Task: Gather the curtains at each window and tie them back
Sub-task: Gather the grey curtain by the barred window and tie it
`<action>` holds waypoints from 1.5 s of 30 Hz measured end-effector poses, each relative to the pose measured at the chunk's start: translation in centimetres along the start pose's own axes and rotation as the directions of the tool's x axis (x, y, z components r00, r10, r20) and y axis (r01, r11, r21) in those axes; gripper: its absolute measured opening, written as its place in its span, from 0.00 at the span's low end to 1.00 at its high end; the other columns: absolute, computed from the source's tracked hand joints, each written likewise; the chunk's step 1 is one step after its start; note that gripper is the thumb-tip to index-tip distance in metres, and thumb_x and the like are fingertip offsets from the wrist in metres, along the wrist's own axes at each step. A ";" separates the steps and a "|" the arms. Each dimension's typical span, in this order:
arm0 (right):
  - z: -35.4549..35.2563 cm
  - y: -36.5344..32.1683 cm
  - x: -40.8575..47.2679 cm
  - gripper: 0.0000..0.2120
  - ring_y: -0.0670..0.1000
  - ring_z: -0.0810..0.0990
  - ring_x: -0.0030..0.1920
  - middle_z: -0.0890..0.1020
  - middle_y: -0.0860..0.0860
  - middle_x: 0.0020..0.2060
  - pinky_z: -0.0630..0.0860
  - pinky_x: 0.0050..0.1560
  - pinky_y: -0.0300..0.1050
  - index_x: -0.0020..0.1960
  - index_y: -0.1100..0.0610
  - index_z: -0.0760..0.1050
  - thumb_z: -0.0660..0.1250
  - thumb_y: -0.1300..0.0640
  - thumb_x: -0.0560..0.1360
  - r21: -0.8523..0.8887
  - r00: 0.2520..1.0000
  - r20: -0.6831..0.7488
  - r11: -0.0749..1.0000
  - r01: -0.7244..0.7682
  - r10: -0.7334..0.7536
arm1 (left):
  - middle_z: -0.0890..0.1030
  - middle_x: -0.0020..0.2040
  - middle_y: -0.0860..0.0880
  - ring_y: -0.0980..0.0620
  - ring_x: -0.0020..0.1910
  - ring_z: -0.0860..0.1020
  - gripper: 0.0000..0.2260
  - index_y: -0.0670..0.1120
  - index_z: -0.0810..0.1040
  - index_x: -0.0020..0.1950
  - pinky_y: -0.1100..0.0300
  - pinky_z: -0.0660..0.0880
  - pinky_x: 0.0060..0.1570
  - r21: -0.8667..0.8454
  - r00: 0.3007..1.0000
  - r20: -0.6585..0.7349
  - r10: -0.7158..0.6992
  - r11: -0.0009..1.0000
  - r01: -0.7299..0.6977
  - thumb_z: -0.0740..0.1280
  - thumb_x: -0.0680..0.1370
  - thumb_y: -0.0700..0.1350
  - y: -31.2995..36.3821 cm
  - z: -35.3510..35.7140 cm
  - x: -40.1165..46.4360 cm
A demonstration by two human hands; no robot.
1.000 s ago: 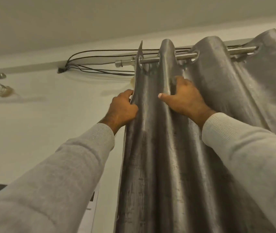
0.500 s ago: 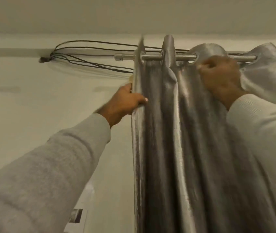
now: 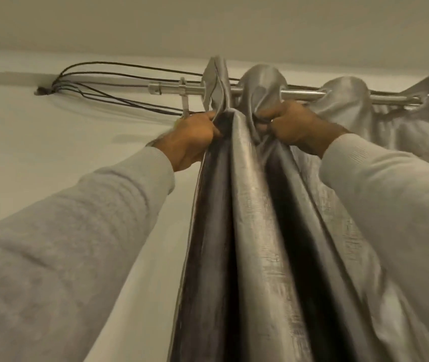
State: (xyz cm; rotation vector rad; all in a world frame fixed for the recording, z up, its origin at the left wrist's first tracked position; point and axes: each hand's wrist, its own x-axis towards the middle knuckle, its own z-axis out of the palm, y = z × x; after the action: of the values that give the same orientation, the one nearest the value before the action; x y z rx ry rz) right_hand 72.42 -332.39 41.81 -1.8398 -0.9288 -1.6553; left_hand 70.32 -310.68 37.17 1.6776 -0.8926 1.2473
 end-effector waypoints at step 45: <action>-8.8 6.4 -2.5 0.22 0.53 0.84 0.55 0.86 0.51 0.51 0.82 0.57 0.52 0.60 0.51 0.82 0.71 0.37 0.73 0.081 0.820 -0.572 0.996 0.035 0.017 | 0.87 0.50 0.49 0.46 0.49 0.84 0.10 0.49 0.86 0.54 0.51 0.82 0.46 -0.029 0.994 -0.113 0.005 1.000 -0.009 0.73 0.78 0.53 2.3 1.3 4.4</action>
State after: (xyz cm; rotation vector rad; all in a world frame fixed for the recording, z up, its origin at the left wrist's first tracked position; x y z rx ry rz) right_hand 71.49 -343.48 41.12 -1.1540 -0.7217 -1.9729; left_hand 69.82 -313.07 41.71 1.5656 -0.8449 1.3141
